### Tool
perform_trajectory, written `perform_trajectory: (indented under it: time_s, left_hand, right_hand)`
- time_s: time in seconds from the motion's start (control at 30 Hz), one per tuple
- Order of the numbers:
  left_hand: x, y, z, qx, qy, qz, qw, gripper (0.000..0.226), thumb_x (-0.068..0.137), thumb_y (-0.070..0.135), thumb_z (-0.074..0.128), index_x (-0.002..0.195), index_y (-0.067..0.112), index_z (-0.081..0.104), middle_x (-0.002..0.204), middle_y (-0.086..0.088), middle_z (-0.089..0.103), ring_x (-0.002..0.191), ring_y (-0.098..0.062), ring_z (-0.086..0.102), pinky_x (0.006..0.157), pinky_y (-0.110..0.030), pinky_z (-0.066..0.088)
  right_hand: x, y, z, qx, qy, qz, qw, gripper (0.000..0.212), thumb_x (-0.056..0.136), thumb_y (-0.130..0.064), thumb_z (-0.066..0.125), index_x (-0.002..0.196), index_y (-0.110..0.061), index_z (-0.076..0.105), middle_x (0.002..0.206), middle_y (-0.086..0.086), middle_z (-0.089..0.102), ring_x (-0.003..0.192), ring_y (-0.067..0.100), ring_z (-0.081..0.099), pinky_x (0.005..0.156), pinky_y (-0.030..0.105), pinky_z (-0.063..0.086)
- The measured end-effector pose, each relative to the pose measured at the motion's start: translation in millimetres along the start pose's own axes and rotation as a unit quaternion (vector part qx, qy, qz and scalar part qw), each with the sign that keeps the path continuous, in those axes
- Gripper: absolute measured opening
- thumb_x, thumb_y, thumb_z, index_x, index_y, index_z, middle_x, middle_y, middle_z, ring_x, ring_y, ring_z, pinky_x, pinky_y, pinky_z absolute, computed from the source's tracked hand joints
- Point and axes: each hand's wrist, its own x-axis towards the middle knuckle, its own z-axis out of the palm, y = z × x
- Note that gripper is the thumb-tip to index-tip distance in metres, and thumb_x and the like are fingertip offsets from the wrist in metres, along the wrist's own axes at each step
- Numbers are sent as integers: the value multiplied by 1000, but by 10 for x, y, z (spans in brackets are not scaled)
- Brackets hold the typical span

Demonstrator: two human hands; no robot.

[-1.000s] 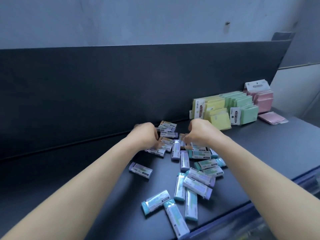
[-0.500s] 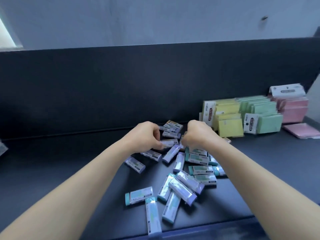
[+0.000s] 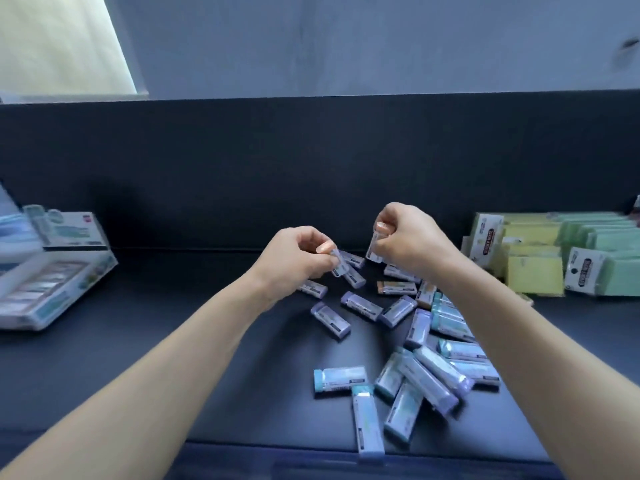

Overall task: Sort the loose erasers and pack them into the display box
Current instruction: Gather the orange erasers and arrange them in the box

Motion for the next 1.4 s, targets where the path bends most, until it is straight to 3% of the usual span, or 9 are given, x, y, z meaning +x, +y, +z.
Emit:
perform_trajectory:
  time_s: [0.13, 0.27, 0.5, 0.67, 0.77, 0.83, 1.03, 1.2, 1.4]
  left_hand:
    - [-148, -85, -446, -37, 22, -5, 999, 14, 87, -1, 59, 81, 11, 53, 78, -4, 57, 74, -14, 59, 79, -38, 57]
    - [-310, -247, -1071, -57, 39, -9, 998, 12, 88, 0, 56, 85, 11, 55, 86, -10, 56, 85, -23, 63, 77, -42, 60]
    - [-512, -601, -2181, -51, 70, 13, 996, 21, 85, -6, 60, 86, 15, 63, 77, -2, 56, 67, -12, 56, 64, -22, 57]
    - [-557, -799, -2688, -23, 106, 10, 994, 19, 81, -3, 67, 87, 14, 62, 77, 0, 61, 64, -7, 55, 56, -16, 48]
    - [-567, -881, -2867, -17, 128, 3, 992, 17, 80, -2, 68, 85, 13, 61, 75, 0, 61, 61, -8, 53, 56, -18, 46]
    - [-573, -919, -2962, -11, 151, -1, 989, 18, 81, -2, 68, 83, 14, 59, 76, -1, 62, 62, -8, 53, 56, -16, 45]
    - [-658, -973, -3165, 33, 226, -28, 973, 22, 79, -2, 70, 80, 15, 56, 84, -7, 64, 67, -13, 54, 59, -23, 46]
    - [-730, -985, -3289, 71, 255, -41, 964, 19, 79, -4, 70, 83, 10, 58, 84, -8, 65, 64, -8, 54, 49, -7, 44]
    - [-715, -1077, -3398, 97, 259, -71, 958, 20, 79, 3, 73, 81, 18, 59, 83, -3, 65, 62, -7, 53, 54, -14, 42]
  right_hand:
    - [20, -439, 279, 42, -6, -40, 998, 26, 80, 0, 58, 98, -18, 61, 80, -6, 53, 75, 12, 49, 64, 20, 37]
    - [50, -989, 710, 85, -25, -55, 994, 23, 75, 3, 65, 84, -17, 60, 62, -9, 47, 55, 5, 42, 53, 19, 36]
    - [105, -1894, 1470, 77, -18, -90, 993, 19, 78, -1, 66, 88, -16, 60, 71, -8, 51, 58, 4, 45, 41, 4, 36]
    - [160, -2264, 1813, 66, -46, -102, 992, 11, 85, -10, 64, 94, -16, 67, 74, -7, 55, 60, 3, 48, 49, 12, 36]
    - [212, -2382, 1926, 56, -48, -109, 991, 9, 83, -10, 65, 87, -17, 63, 72, -9, 54, 62, 6, 49, 51, 10, 40]
    - [263, -2431, 1988, 64, -48, -115, 990, 12, 79, -7, 65, 84, -15, 59, 75, -7, 56, 66, 11, 51, 57, 18, 46]
    - [428, -2550, 2124, 100, -80, -150, 980, 12, 80, -5, 64, 83, -14, 58, 70, -8, 54, 59, 6, 48, 48, 13, 39]
    - [516, -2637, 2308, 152, -110, -164, 969, 16, 82, -3, 62, 91, -15, 57, 84, 0, 63, 69, 13, 55, 52, 20, 42]
    - [577, -2713, 2436, 167, -116, -164, 965, 23, 82, -3, 66, 94, -16, 52, 94, 5, 66, 86, 21, 64, 72, 38, 57]
